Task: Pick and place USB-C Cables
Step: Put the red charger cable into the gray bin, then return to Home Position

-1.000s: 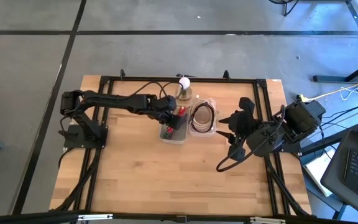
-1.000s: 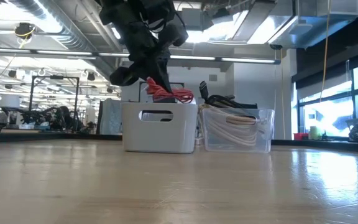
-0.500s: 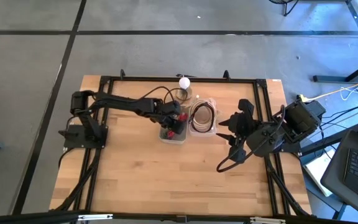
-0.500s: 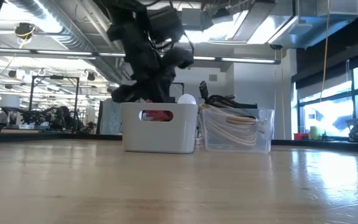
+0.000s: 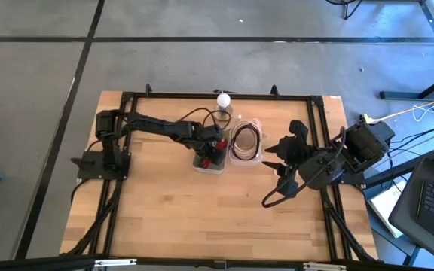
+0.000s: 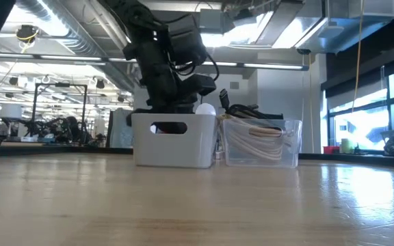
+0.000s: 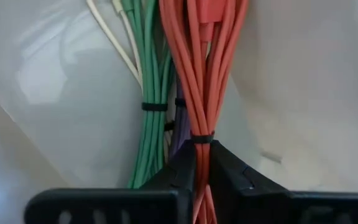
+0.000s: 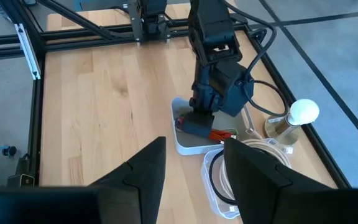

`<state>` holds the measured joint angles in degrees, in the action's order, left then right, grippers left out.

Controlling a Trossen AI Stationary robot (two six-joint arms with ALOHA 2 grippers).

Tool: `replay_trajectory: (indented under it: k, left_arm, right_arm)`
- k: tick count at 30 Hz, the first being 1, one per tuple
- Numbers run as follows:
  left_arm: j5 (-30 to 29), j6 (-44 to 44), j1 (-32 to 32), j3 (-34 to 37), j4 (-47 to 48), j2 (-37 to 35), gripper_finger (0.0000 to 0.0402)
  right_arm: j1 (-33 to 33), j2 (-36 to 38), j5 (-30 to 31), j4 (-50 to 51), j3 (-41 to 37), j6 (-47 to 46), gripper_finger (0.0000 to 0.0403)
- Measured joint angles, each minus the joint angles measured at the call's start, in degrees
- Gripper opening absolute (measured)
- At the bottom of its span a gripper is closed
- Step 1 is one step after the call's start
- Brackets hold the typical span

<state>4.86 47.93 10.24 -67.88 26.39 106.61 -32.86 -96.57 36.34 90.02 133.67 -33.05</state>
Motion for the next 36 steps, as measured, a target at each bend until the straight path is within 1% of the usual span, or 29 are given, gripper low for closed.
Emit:
replay_trajectory:
  k: [4,9,13,15,18,23,25,28,30,33,36]
  left_arm:
    - [-0.07,-3.89,0.37,0.0,0.14,-1.19,0.0067]
    - [-1.6,-5.37,0.57,0.02,0.27,-4.32,0.0132]
    - [-1.63,-6.37,0.59,0.02,0.15,-7.28,0.0168]
    - [-0.65,-7.55,0.66,0.02,-0.28,-9.73,0.018]
    - [-0.21,-10.53,0.66,0.02,-2.35,-15.3,0.019]
    - [-0.26,-16.41,0.68,0.02,-1.73,-27.54,0.0192]
    - [-0.29,-18.44,0.68,0.02,-1.16,-32.85,0.019]
    - [-0.23,-20.9,0.03,0.02,-0.48,-40.22,0.0189]
    - [-0.14,-23.2,-1.39,0.02,-0.51,-44.5,0.0189]
    - [1.33,-30.27,-5.05,0.02,-1.64,-49.65,0.0189]
    - [-0.06,-35.32,-9.82,0.02,-5.87,-52.45,0.0184]
  right_arm:
    - [0.0,0.0,0.02,0.0,0.0,0.04,0.0165]
    - [0.0,0.0,0.02,0.0,0.0,0.06,0.0165]
    - [0.0,0.0,0.02,-0.01,0.0,0.1,0.0165]
    - [0.0,0.0,0.08,0.0,0.0,0.26,0.0165]
    - [-0.05,0.06,1.4,-0.01,0.0,1.42,0.0165]
    - [-1.14,1.84,2.03,0.0,0.0,1.94,0.0165]
    - [-1.95,2.75,2.47,0.0,0.0,0.98,0.0165]
    - [-3.27,3.79,4.68,-0.01,0.0,-1.18,0.0165]
    - [-4.0,4.0,6.11,0.0,0.02,-2.32,0.0165]
    - [-4.63,3.16,9.17,0.0,0.02,-2.54,0.0165]
    - [-4.63,0.52,15.38,-0.03,0.04,-2.52,0.0164]
